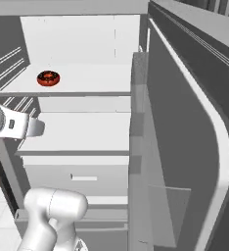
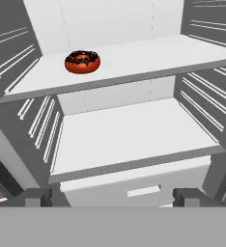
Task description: Take the donut and cake from the fridge and place them on the empty tray on the dining counter.
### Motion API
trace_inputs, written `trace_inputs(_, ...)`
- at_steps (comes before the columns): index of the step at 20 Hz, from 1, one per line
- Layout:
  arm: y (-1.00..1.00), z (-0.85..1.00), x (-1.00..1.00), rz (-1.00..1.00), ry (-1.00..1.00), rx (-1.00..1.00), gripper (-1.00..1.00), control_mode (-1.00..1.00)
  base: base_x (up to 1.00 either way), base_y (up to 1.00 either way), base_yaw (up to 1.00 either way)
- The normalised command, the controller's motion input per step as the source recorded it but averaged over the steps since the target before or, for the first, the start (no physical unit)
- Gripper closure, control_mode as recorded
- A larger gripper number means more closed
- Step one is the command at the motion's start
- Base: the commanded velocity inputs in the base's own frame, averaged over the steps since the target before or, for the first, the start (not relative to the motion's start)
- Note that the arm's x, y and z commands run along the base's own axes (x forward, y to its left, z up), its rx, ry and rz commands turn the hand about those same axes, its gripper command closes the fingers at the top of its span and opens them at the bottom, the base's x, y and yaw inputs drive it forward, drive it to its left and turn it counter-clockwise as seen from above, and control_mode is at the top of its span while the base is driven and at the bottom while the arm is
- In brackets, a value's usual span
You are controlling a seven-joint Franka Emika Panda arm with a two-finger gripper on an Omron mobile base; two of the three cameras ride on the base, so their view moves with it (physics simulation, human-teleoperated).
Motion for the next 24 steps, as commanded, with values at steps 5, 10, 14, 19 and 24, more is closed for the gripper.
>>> trace_inputs(5, 0.0, 0.0, 0.0, 0.0, 0.0, 0.0, -1.0, 1.0, 1.0, 0.21, 0.09)
trace_inputs(10, 0.0, 0.0, 0.0, 0.0, 0.0, 0.0, -1.0, 1.0, 1.0, -0.09, 0.45)
trace_inputs(14, 0.0, 0.0, 0.0, 0.0, 0.0, 0.0, -1.0, 1.0, 0.96, -0.04, 0.44)
trace_inputs(19, -0.01, 0.2, 0.04, 0.05, 0.0, 0.0, -1.0, -1.0, 0.43, 0.0, 0.13)
trace_inputs(24, 0.0, 0.94, -0.07, 0.02, 0.0, 0.0, -1.0, -1.0, 0.0, 0.0, 0.0)
